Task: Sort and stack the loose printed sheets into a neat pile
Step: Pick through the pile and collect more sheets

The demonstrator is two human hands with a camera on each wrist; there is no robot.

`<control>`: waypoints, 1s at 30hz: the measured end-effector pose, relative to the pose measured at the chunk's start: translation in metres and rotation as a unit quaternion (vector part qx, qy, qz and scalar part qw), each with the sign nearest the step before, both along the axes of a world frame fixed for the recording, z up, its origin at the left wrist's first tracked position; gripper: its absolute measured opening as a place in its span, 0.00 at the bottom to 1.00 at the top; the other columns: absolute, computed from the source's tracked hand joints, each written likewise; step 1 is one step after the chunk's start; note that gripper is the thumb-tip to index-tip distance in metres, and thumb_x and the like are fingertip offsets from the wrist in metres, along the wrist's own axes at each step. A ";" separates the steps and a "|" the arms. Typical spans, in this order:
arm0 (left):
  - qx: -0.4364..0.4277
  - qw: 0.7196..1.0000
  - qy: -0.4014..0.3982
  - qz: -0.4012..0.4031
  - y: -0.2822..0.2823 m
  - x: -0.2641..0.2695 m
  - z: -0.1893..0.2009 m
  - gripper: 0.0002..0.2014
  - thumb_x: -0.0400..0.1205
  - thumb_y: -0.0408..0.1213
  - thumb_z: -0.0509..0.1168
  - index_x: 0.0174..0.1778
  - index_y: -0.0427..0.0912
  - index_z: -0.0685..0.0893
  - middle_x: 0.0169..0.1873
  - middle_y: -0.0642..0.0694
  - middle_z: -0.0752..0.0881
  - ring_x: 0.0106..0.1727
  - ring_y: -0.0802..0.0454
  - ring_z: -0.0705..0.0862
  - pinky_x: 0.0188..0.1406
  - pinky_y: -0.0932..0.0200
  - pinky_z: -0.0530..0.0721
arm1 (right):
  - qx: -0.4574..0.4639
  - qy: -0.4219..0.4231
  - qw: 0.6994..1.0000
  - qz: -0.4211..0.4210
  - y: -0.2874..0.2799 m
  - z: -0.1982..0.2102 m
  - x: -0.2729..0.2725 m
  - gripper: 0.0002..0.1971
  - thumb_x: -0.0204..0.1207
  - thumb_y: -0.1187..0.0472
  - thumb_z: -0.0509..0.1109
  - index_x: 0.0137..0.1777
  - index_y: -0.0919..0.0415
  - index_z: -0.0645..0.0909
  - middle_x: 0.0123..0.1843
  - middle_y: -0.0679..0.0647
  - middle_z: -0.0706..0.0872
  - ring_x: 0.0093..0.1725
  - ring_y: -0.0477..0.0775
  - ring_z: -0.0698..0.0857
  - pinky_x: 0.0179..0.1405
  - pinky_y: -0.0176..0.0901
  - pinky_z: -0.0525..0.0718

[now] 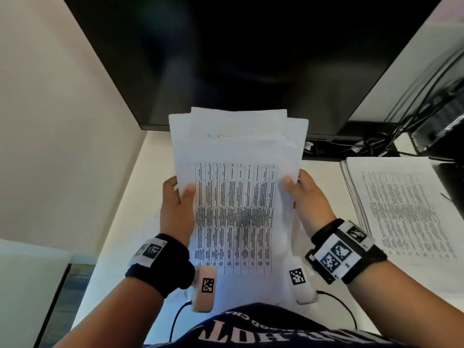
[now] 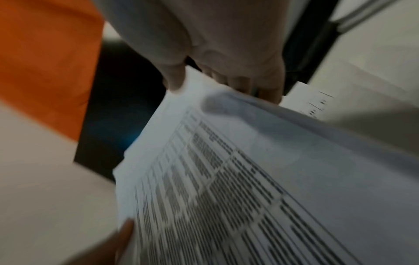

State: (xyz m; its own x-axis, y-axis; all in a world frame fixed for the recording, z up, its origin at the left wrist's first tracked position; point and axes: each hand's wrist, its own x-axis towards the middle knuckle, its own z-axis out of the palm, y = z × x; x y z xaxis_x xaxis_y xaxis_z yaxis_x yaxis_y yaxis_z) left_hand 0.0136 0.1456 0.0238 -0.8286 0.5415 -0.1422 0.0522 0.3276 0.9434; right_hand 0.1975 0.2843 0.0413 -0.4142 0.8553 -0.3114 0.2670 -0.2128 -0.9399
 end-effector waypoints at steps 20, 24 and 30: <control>0.176 0.980 0.081 -0.041 -0.003 0.027 0.056 0.13 0.88 0.36 0.55 0.68 0.48 0.64 0.54 0.67 0.79 0.50 0.80 0.80 0.47 0.79 0.77 | 0.216 0.030 0.976 -0.020 -0.032 0.033 0.008 0.18 0.82 0.61 0.62 0.71 0.55 0.67 0.56 0.33 0.80 0.58 0.37 0.81 0.54 0.29 0.79; 0.174 0.983 0.032 -0.041 0.000 0.027 0.053 0.10 0.89 0.35 0.54 0.60 0.56 0.68 0.52 0.67 0.79 0.47 0.83 0.79 0.46 0.82 0.75 | 0.194 0.026 0.980 -0.026 -0.030 0.028 -0.001 0.15 0.86 0.63 0.55 0.70 0.53 0.69 0.53 0.27 0.76 0.48 0.14 0.75 0.47 0.11 0.72; 0.220 0.972 0.066 -0.049 -0.001 0.035 0.061 0.16 0.89 0.30 0.50 0.56 0.62 0.69 0.52 0.70 0.79 0.53 0.82 0.78 0.52 0.80 0.75 | 0.214 0.092 0.969 -0.083 -0.034 0.036 -0.003 0.15 0.86 0.65 0.53 0.60 0.41 0.68 0.54 0.32 0.79 0.50 0.19 0.78 0.48 0.14 0.73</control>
